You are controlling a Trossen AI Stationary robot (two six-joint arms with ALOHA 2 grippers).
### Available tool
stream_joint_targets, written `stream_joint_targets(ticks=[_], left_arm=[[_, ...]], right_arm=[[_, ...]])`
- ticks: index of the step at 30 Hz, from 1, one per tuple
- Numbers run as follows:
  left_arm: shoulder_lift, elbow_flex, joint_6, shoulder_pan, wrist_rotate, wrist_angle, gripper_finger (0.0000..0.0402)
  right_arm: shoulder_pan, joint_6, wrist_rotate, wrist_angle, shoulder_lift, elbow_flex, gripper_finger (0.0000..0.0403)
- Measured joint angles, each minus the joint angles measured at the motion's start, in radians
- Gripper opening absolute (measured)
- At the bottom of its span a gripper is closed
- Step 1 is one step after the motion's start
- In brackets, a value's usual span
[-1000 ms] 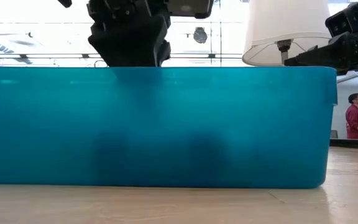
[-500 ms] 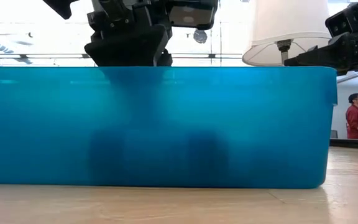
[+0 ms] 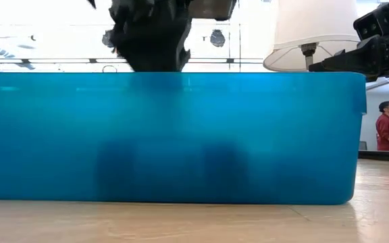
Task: Pick & Place food coloring
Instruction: Return to Home Position
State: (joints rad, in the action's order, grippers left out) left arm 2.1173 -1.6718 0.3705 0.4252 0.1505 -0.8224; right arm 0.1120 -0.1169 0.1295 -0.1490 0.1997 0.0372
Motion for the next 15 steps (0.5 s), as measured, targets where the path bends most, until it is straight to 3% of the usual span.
stream_joint_targets(ticks=[10, 15], left_arm=[[-0.211, 0.000, -0.049, 0.006, 0.033, 0.009, 0.0106], [-0.352, 0.002, -0.146, 0.076, 0.205, 0.016, 0.0106]], right_arm=[[0.000, 0.000, 0.000, 0.000, 0.000, 0.000, 0.0161], [0.000, 0.000, 0.000, 0.000, 0.000, 0.000, 0.0160]])
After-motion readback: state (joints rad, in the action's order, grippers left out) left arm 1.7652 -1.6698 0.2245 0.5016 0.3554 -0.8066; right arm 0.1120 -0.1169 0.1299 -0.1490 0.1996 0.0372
